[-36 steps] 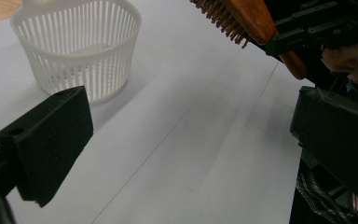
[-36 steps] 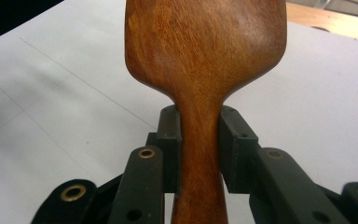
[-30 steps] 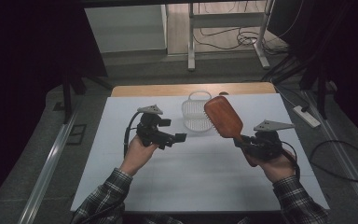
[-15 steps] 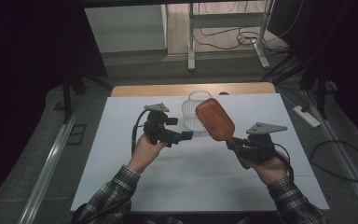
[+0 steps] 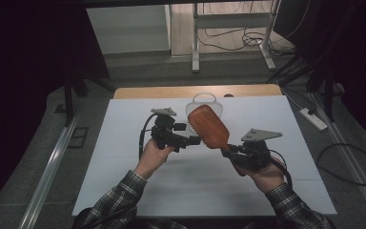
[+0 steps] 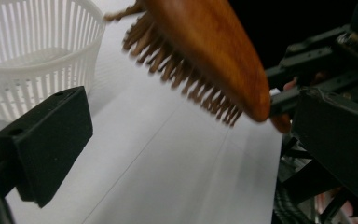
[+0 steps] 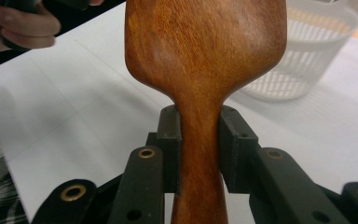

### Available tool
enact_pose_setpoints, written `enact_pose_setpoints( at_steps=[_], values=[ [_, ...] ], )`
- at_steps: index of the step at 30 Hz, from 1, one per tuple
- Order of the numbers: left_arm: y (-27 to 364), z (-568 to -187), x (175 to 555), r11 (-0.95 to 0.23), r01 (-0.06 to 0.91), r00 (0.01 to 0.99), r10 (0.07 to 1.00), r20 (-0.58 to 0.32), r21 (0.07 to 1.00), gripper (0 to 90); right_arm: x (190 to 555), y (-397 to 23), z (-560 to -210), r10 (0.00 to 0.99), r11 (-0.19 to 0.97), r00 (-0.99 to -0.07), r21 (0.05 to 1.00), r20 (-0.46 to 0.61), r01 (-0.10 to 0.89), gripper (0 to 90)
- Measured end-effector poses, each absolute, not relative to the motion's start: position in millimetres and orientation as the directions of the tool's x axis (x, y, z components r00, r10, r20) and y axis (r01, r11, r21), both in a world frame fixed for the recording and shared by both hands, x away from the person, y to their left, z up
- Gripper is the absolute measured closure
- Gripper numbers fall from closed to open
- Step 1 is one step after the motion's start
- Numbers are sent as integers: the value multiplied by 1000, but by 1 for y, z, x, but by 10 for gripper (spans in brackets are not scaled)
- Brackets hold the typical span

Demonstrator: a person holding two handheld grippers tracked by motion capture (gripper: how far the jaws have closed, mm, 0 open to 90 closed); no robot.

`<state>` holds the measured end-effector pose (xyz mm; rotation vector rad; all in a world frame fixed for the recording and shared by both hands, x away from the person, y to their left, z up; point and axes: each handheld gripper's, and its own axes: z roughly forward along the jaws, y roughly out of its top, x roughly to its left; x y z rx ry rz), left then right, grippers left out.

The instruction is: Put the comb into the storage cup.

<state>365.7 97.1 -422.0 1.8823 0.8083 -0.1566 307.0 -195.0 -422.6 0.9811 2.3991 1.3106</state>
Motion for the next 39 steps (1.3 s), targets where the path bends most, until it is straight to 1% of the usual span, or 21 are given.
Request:
enact_pose_setpoints(
  at_steps=[12,19,23,26,33,39],
  values=[
    [93,-426,370,-214,635,742,435,-509,743,0,301,-179,-426,625,389,-774,819,102,422,721],
    [90,-427,371,-206,641,742,414,-528,739,0,298,-174,-427,609,401,-788,822,92,405,721],
    [88,-427,372,-210,644,738,421,-527,735,8,297,-171,-427,598,406,-797,824,86,395,721],
    [89,-428,372,-204,649,734,420,-534,733,44,296,-170,-427,596,409,-799,825,82,390,721],
    [92,-429,372,-191,667,723,401,-563,720,226,296,-170,-429,590,413,-804,827,76,381,721],
    [95,-430,372,-165,692,701,386,-600,703,288,297,-171,-431,586,413,-806,826,82,384,721]
  ],
)
